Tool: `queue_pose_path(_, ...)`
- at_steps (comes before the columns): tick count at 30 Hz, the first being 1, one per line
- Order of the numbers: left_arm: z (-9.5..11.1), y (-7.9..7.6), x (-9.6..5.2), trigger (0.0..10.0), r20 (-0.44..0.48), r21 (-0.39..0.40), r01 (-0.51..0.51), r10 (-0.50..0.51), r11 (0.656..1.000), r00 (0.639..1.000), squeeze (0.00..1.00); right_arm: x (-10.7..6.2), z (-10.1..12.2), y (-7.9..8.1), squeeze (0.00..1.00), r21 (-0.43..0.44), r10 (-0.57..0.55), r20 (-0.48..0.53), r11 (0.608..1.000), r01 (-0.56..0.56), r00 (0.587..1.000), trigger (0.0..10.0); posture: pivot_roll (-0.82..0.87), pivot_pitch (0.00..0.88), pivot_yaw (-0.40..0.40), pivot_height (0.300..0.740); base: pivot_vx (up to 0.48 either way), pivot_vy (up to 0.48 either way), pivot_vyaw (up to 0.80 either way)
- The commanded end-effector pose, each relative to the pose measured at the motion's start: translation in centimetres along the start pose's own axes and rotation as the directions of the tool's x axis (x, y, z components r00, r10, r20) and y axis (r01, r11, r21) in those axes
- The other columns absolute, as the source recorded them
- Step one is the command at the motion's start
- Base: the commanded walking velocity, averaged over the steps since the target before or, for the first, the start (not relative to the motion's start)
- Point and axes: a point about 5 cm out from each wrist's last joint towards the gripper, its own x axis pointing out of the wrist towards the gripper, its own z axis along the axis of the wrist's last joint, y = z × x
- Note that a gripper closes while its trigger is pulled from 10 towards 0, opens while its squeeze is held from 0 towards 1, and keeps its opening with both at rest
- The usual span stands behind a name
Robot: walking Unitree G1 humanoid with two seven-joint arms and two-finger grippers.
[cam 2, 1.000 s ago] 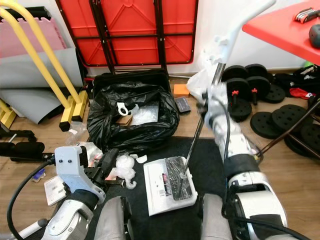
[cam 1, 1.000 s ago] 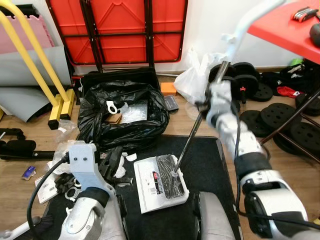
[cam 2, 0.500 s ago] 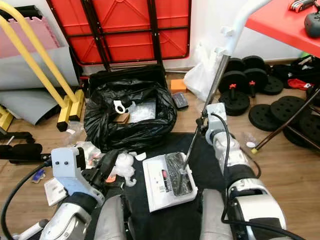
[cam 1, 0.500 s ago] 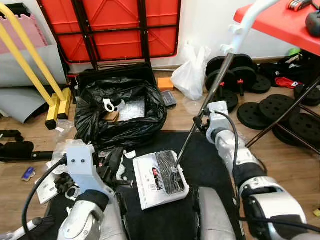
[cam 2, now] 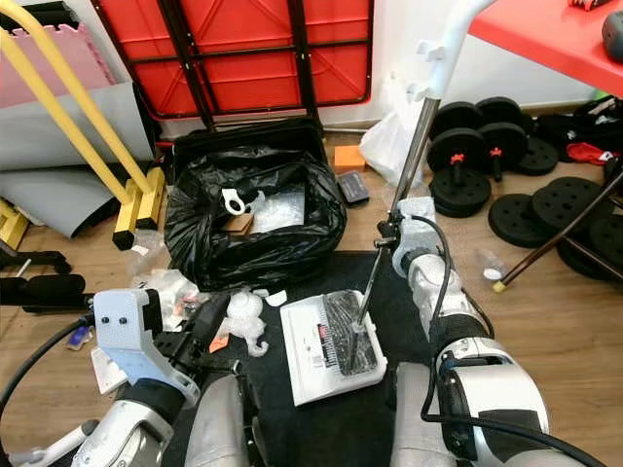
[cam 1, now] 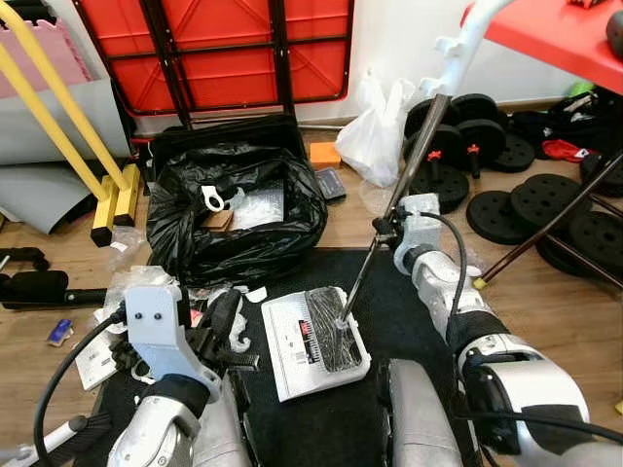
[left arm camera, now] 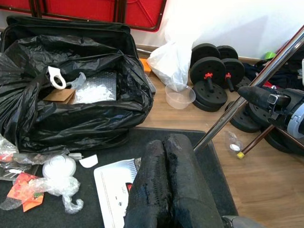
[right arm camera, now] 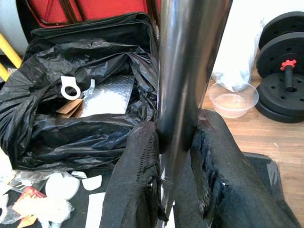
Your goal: Sweep floor
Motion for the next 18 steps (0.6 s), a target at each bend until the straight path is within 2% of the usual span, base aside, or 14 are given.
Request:
queue_pose_path(1,0.0,0.1,-0.3,10.0,-0.014,0.005,-0.003,0.003,1.000,1.000,0.00,0.1,0.3,-0.2,0.00,0.000,-0.006,0.022,1.000,0.006,1.000,0.0,0.06,0.195,0.016,0.545,0.000,0.000,0.00)
queue_pose_path(9,0.0,0.1,-0.2,10.0,-0.016,0.003,-0.002,0.002,1.000,1.000,0.00,0.0,0.2,-0.1,0.00,0.029,-0.002,0.033,1.000,0.001,0.999,0.0,0.05,0.188,0.013,0.545,0.000,0.000,0.00)
queue_pose_path(12,0.0,0.1,-0.1,10.0,-0.013,0.000,-0.002,0.002,1.000,1.000,0.00,0.0,0.2,0.1,0.00,0.098,-0.012,0.046,0.995,0.008,0.999,0.0,0.05,0.181,0.008,0.545,0.000,0.000,0.00)
queue_pose_path(14,-0.1,0.1,0.1,10.0,-0.011,-0.001,-0.003,0.003,1.000,1.000,0.00,0.2,1.0,0.1,0.00,0.141,-0.030,0.087,0.990,0.017,0.996,0.0,0.04,0.172,0.001,0.545,0.000,0.000,0.00)
queue_pose_path(16,-0.1,0.1,0.1,10.0,-0.010,-0.001,-0.004,0.004,1.000,1.000,0.00,0.3,1.4,0.0,0.00,0.148,-0.035,0.104,0.989,0.020,0.994,0.0,0.04,0.172,0.001,0.545,0.000,0.000,0.00)
queue_pose_path(18,-0.2,0.2,0.2,10.0,-0.007,-0.002,-0.006,0.006,1.000,1.000,0.00,0.6,3.5,-0.1,0.00,0.159,-0.047,0.183,0.987,0.018,0.982,0.0,0.04,0.166,-0.003,0.545,0.000,0.000,0.00)
